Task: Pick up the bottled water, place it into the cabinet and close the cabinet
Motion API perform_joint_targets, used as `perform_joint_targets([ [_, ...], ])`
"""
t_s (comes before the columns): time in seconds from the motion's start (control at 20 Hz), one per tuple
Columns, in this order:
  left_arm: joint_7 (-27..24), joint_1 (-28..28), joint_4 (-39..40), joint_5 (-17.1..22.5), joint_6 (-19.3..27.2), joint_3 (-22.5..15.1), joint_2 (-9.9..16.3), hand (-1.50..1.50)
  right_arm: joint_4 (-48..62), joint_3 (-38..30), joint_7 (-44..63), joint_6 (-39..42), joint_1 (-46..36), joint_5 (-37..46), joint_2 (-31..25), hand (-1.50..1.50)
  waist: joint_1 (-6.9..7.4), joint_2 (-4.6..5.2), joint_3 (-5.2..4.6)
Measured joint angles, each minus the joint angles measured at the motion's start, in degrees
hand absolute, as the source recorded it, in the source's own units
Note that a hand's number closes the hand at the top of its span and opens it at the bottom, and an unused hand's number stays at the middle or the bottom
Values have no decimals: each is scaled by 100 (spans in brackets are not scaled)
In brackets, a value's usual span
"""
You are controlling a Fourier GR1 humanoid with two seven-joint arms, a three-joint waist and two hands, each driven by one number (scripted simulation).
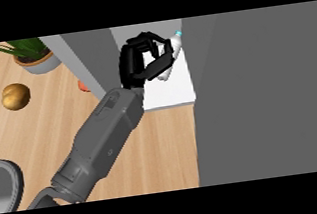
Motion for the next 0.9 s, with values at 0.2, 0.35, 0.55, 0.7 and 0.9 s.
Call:
perform_joint_targets([
  [0.2,187,596,-835,365,-365,-555,-1,-150,-11,142,55,-90,25,55,47,-150,78,-25,-1],
  [0.35,311,1145,-1562,546,-435,-1002,-1,-150,-33,221,61,-173,115,83,76,-150,156,-47,-2],
  [0.55,379,2074,-2490,511,-438,-1525,66,-150,-33,337,-16,-257,231,137,97,-150,258,-70,0],
  [0.7,388,2800,-3256,451,-320,-1737,366,-150,-36,417,-126,-304,367,178,74,-150,319,-89,1],
  [0.9,126,3890,-4091,350,-291,-1940,908,-150,-44,492,-167,-408,418,225,43,-150,389,-82,-2],
])
